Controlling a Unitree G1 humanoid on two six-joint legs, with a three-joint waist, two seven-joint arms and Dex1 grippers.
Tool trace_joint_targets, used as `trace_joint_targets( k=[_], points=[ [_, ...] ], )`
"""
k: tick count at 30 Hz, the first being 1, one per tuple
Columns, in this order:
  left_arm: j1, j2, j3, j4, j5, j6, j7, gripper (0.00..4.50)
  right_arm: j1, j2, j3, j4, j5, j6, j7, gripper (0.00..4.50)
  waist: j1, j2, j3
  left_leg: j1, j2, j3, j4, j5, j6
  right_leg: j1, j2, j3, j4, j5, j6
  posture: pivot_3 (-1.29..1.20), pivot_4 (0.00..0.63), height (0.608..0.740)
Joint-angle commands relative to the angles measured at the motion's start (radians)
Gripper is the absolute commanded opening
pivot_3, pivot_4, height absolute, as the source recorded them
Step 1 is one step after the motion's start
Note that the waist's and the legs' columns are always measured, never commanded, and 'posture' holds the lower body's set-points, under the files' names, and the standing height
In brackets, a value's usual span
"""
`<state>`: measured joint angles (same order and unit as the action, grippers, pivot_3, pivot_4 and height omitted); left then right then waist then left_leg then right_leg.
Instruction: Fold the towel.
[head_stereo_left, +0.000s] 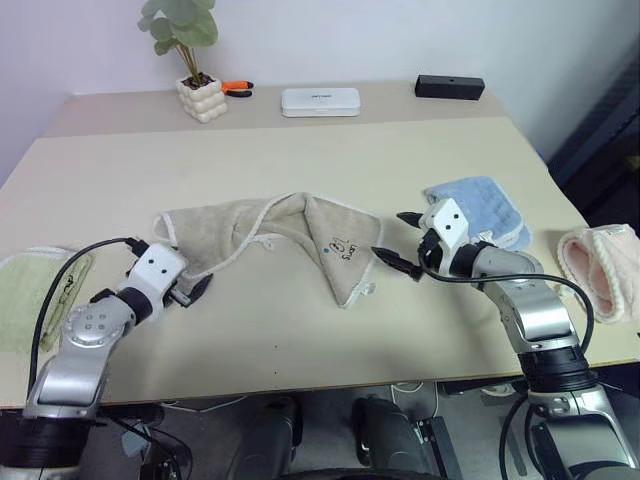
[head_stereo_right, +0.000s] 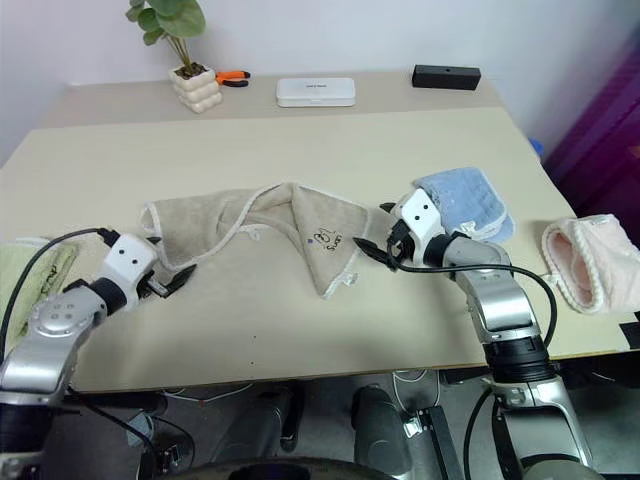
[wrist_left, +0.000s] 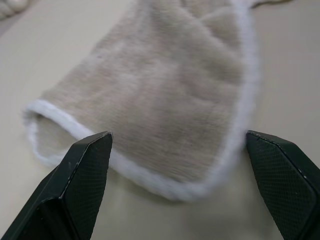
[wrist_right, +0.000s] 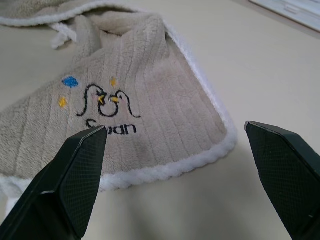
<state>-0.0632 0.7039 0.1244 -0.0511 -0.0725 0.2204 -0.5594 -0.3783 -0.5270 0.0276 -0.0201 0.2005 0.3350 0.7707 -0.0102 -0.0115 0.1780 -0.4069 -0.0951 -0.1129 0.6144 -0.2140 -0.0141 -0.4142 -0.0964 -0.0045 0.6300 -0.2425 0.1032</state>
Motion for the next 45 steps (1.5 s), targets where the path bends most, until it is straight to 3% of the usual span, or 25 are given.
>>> trace_joint_targets(
  k=[1, 7, 8, 16, 21, 29, 32, 39, 45],
  points=[
    [-0.027, -0.005, -0.027, 0.073, 0.016, -0.026, -0.022, 3.36, -0.002, 0.004, -0.021, -0.055, 0.02, 0.011, -0.016, 4.5, -0.001, 0.0, 0.0, 0.0, 0.0, 0.0, 0.0, 0.0, 0.0, 0.0, 0.0, 0.0, 0.0, 0.0, 0.0, 0.0, 0.15, 0.74],
    [-0.031, -0.012, -0.023, 0.093, 0.015, -0.062, -0.023, 0.3, -0.018, 0.004, -0.025, -0.066, 0.03, 0.029, -0.029, 4.5, -0.002, 0.001, 0.0, 0.0, 0.0, 0.0, 0.0, 0.0, 0.0, 0.0, 0.0, 0.0, 0.0, 0.0, 0.0, 0.0, 0.15, 0.74],
    [-0.028, -0.014, -0.02, 0.09, 0.015, -0.069, -0.02, 0.02, -0.023, 0.004, -0.027, -0.066, 0.036, 0.033, -0.028, 4.5, -0.002, 0.001, 0.0, 0.0, 0.0, 0.0, 0.0, 0.0, 0.0, -0.001, 0.0, 0.0, 0.0, 0.0, 0.0, 0.0, 0.15, 0.74],
    [0.059, -0.017, 0.053, -0.025, -0.001, -0.086, 0.025, 0.02, -0.199, 0.043, 0.0, 0.097, 0.025, 0.133, -0.079, 4.5, -0.006, 0.001, 0.0, -0.001, 0.001, 0.002, -0.001, 0.0, 0.0, -0.003, 0.001, 0.001, 0.001, 0.001, -0.001, 0.0, 0.15, 0.74],
    [0.131, -0.026, 0.106, -0.114, -0.031, -0.062, 0.03, 0.02, -0.374, 0.094, 0.019, 0.365, 0.006, 0.194, -0.085, 4.5, -0.003, 0.001, 0.0, -0.001, 0.001, 0.003, -0.001, 0.0, 0.0, -0.004, 0.0, 0.001, 0.001, 0.001, -0.001, 0.0, 0.15, 0.74],
    [0.171, -0.041, 0.129, -0.19, -0.053, -0.011, 0.024, 0.02, -0.6, 0.157, 0.064, 0.832, -0.103, 0.1, -0.1, 4.5, -0.005, 0.001, 0.0, -0.002, 0.001, 0.004, -0.001, 0.0, 0.0, -0.005, 0.001, 0.002, 0.001, 0.002, -0.001, 0.0, 0.15, 0.74],
    [0.177, -0.047, 0.13, -0.214, -0.059, 0.006, 0.027, 0.0, -0.622, 0.156, 0.067, 0.894, -0.118, 0.085, -0.074, 3.68, -0.005, 0.001, 0.0, -0.002, 0.001, 0.004, -0.001, 0.0, 0.0, -0.005, 0.001, 0.002, 0.001, 0.002, -0.001, 0.0, 0.15, 0.74],
    [0.194, -0.041, 0.14, -0.227, -0.065, 0.026, 0.015, 0.0, -0.61, 0.133, 0.063, 0.861, -0.117, 0.074, 0.02, 0.04, -0.01, 0.001, 0.0, -0.002, 0.001, 0.004, -0.002, 0.0, 0.0, -0.006, 0.003, 0.003, 0.002, 0.002, -0.002, 0.0, 0.15, 0.74],
    [0.18, -0.027, 0.158, -0.217, -0.077, 0.045, 0.0, 0.0, -0.588, 0.109, 0.051, 0.8, -0.118, 0.06, 0.044, 0.04, -0.008, 0.001, 0.0, -0.002, 0.001, 0.004, -0.002, 0.0, 0.0, -0.006, 0.003, 0.003, 0.002, 0.002, -0.002, 0.0, 0.15, 0.74]
  ],
)
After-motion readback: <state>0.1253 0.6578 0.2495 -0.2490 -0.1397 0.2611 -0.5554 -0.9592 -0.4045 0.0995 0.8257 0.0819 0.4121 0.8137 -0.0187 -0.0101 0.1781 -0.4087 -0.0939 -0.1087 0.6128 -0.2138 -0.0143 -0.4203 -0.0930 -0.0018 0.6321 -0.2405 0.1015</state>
